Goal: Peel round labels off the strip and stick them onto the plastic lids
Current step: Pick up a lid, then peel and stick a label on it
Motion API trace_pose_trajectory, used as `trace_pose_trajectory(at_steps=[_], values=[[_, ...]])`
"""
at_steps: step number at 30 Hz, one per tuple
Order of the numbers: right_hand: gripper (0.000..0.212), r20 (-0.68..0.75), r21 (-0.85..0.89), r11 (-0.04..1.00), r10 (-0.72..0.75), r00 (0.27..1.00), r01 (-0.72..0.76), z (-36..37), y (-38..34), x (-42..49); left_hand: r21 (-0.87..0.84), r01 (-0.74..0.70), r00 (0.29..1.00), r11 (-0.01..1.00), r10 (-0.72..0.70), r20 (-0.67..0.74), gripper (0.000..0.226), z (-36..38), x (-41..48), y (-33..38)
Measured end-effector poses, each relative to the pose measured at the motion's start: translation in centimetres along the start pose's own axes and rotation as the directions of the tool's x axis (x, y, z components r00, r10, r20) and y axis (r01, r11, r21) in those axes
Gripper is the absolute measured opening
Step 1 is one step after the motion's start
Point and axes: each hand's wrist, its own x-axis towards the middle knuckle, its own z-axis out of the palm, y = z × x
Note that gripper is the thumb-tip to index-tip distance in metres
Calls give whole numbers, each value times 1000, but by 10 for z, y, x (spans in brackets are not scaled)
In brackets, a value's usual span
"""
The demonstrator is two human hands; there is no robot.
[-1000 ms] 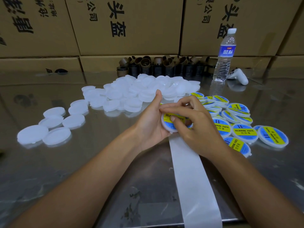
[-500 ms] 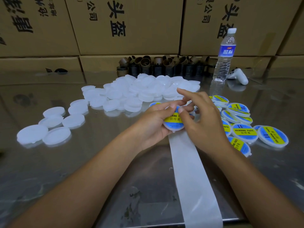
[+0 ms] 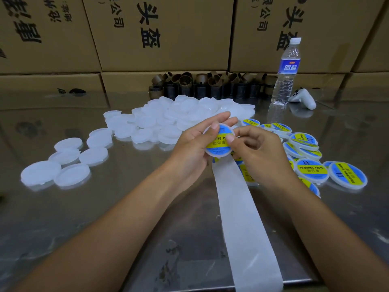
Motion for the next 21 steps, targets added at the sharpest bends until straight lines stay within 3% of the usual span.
trace_pose_trajectory(at_steps=[5, 13, 17, 21], values=[[11, -97, 16, 1000, -4, 995, 5, -2, 0, 3, 254, 37, 991, 966, -3, -131, 17, -1, -2, -3], [14, -125, -20, 1000, -17, 992, 15, -3, 0, 3, 309, 57, 987, 949, -7, -161, 11, -1, -2, -4], [17, -150, -18, 1000, -18, 988, 15, -4, 0, 3, 350, 45, 993, 936, -2, -121, 18, 0, -3, -5], [9, -110, 6, 1000, 6, 994, -5, -2, 1, 3, 323, 43, 991, 945, 1, -133, 19, -1, -3, -4]])
